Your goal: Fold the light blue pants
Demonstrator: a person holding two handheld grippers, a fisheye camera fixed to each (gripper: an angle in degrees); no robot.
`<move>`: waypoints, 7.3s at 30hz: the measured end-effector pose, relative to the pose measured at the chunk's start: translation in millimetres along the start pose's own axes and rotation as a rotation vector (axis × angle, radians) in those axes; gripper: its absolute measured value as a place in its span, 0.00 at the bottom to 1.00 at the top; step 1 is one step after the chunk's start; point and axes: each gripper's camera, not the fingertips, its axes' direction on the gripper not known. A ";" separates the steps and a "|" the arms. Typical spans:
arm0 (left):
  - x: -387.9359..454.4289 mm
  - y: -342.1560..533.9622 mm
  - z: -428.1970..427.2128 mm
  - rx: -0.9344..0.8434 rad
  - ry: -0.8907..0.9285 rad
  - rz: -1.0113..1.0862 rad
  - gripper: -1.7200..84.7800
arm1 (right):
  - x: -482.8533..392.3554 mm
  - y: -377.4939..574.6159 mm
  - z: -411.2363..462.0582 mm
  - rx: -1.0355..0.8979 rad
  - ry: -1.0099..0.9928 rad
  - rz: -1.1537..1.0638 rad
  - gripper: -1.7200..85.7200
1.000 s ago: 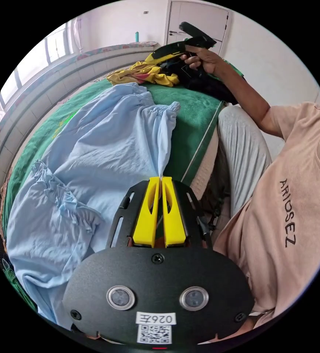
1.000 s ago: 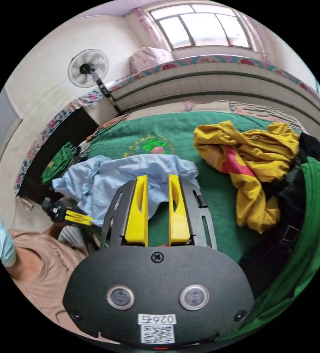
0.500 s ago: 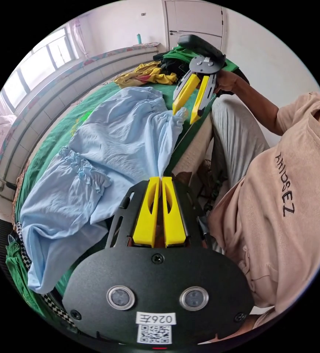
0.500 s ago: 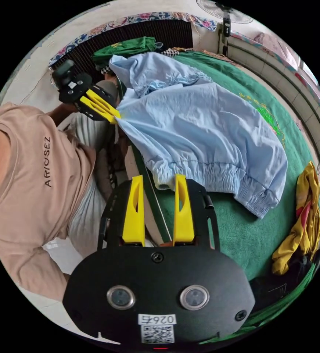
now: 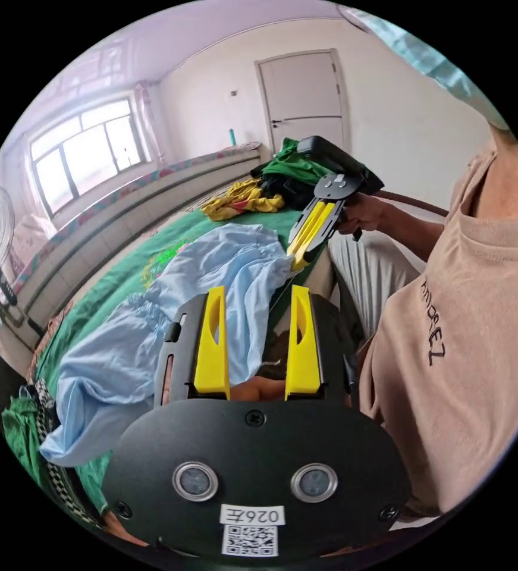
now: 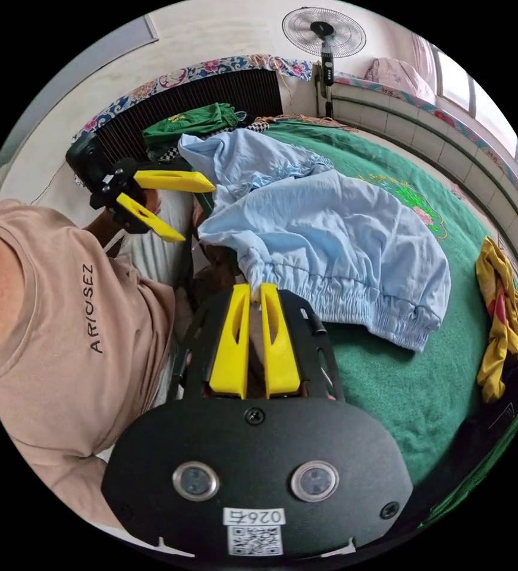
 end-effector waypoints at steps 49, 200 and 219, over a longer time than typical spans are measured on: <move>-336.9 10.0 -134.9 -0.216 -0.325 0.042 0.17 | -29.3 -93.2 -226.5 0.065 0.238 -0.217 0.01; 160.8 492.5 247.5 -0.077 -0.645 -0.723 0.03 | 58.9 237.8 -36.0 0.539 0.832 0.669 0.01; 219.0 691.9 261.4 0.036 0.067 -1.097 0.24 | -187.5 98.0 234.4 0.026 0.004 0.176 0.18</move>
